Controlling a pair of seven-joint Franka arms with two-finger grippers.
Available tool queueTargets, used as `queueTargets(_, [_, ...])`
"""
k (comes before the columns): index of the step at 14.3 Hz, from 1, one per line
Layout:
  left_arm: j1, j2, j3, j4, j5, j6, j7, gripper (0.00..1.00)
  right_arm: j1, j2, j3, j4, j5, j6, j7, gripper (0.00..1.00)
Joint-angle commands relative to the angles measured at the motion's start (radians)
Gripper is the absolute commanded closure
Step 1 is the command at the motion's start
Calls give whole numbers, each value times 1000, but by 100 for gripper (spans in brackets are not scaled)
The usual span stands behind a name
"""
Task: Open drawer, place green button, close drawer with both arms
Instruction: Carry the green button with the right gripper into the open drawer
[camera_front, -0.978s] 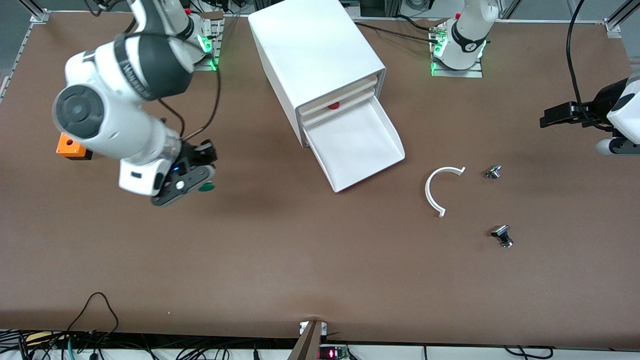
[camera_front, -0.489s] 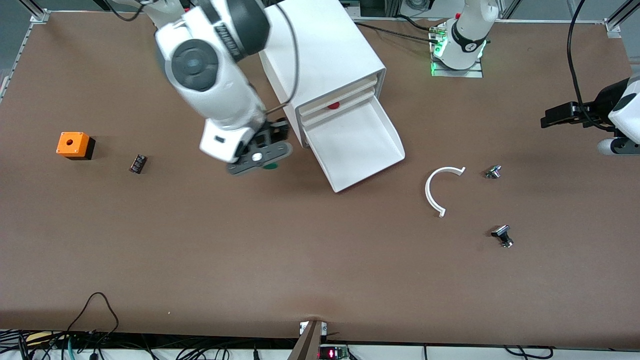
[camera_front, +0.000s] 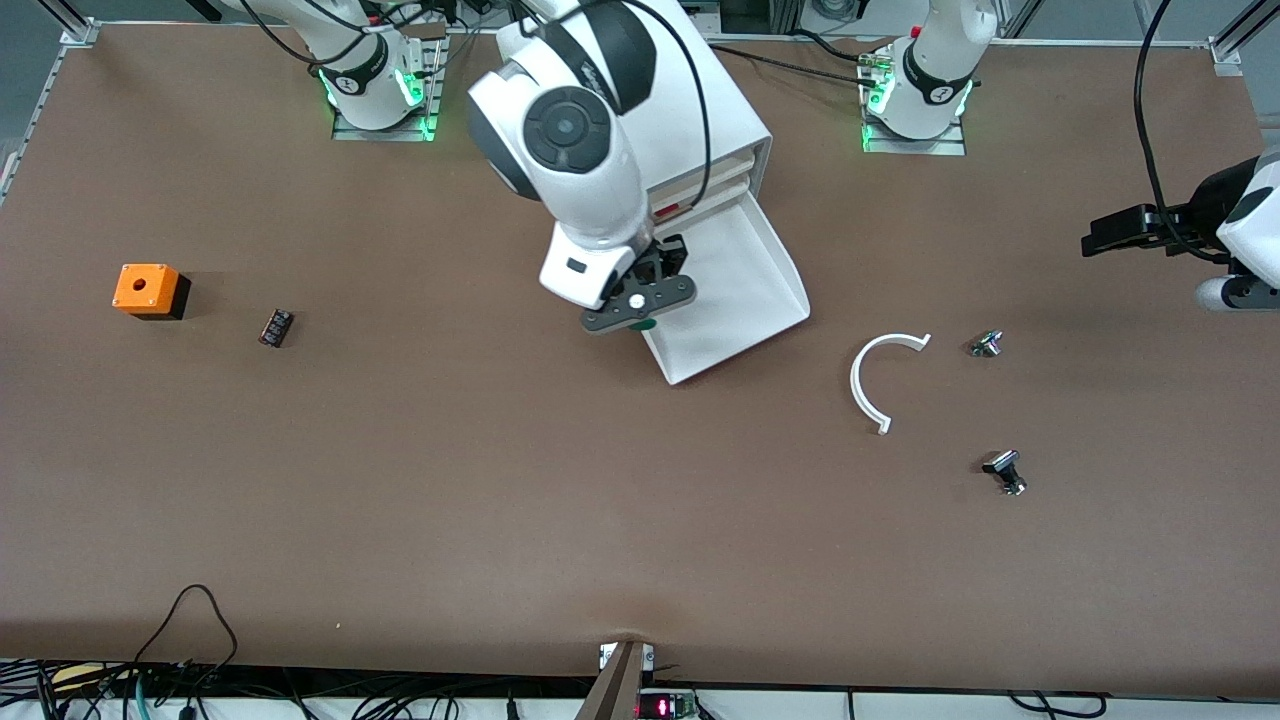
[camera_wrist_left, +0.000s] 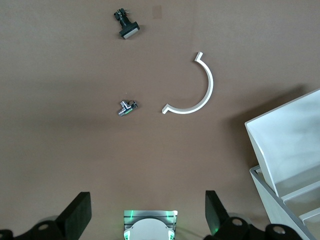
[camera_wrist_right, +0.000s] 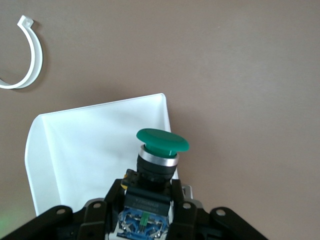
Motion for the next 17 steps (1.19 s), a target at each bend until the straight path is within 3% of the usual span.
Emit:
queueTargets(1, [-9,15,11,31,14,-6,-3,0,40,66,-10,37,-24,34,41,92])
queueTargets(6, [-8,16,11,29,14,3,-3,0,109,104,-10,-76,-58,226,137,92])
queueTargets(17, [-3,15,9,21,11,19,-1,0,186,232,-8,-80,-56,393,217,92])
